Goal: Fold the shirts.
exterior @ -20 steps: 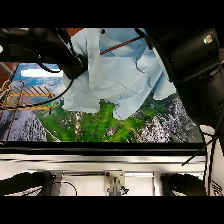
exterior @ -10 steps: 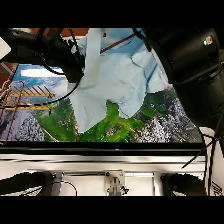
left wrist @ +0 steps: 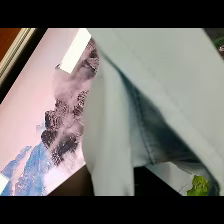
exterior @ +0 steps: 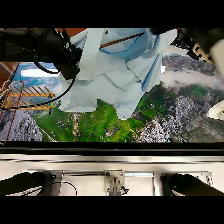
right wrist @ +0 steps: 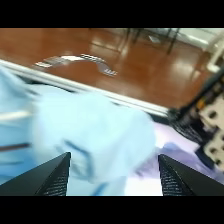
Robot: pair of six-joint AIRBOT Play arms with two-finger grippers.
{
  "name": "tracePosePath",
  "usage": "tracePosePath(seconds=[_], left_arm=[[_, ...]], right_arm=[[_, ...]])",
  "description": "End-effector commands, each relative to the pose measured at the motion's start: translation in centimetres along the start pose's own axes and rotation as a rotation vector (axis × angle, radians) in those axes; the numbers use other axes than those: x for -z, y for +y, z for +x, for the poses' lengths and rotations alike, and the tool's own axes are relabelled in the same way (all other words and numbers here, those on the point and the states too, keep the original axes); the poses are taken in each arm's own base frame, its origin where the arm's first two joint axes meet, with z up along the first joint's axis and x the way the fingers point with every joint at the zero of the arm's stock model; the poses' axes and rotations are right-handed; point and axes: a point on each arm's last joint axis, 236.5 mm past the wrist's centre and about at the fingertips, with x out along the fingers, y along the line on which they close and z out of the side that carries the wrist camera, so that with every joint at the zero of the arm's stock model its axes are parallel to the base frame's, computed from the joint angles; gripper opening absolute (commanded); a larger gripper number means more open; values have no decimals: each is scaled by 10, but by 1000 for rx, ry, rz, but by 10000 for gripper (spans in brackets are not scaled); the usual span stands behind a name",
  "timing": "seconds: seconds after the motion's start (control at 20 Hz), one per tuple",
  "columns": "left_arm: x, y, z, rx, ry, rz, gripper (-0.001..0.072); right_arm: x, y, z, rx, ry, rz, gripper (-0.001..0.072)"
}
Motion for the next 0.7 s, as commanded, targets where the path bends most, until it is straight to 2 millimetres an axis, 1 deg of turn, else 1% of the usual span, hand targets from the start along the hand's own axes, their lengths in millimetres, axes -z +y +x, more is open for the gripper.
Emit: tracePosePath(seconds=[0.0, 0.05, 0.1, 0.15, 0.2, 0.25, 0.3, 0.35, 0.4, 0.45, 0.5, 0.55, 0.6, 0.65], left_arm=[[6, -4, -2, 14, 24, -23, 55], [9, -6, -3, 24, 37, -32, 55], [12, -10, -4, 41, 50, -39, 54], [12, -16, -6, 64, 51, -55, 55], [10, -24, -8, 97, 44, -61, 54], [8, -31, -10, 125, 37, -71, 54], [6, -37, -13, 151, 32, -81, 54], [6, -42, -16, 170, 34, -82, 54], [7, -45, -17, 181, 36, -83, 54], [7, -47, -18, 188, 36, -90, 54], [7, -48, -17, 193, 38, -92, 54], [9, -50, -16, 201, 43, -93, 54], [12, -52, -14, 209, 55, -95, 54], [16, -54, -12, 216, 66, -97, 54]], right_arm=[[25, -75, -30, 129, 93, 57, 664], [32, -109, -31, 211, 108, 71, 629], [40, -144, -29, 296, 127, 84, 629], [52, -175, -21, 349, 147, 120, 629], [67, -197, -9, 354, 171, 199, 629], [90, -212, 8, 306, 209, 318, 629], [112, -222, 24, 231, 242, 452, 629], [132, -224, 43, 110, 268, 616, 629], [146, -223, 55, -14, 288, 768, 629], [158, -221, 65, -139, 305, 879, 630], [167, -217, 70, -249, 320, 886, 629], [179, -209, 72, -354, 340, 801, 629], [189, -195, 71, -456, 352, 640, 630], [196, -176, 67, -569, 337, 412, 630]])
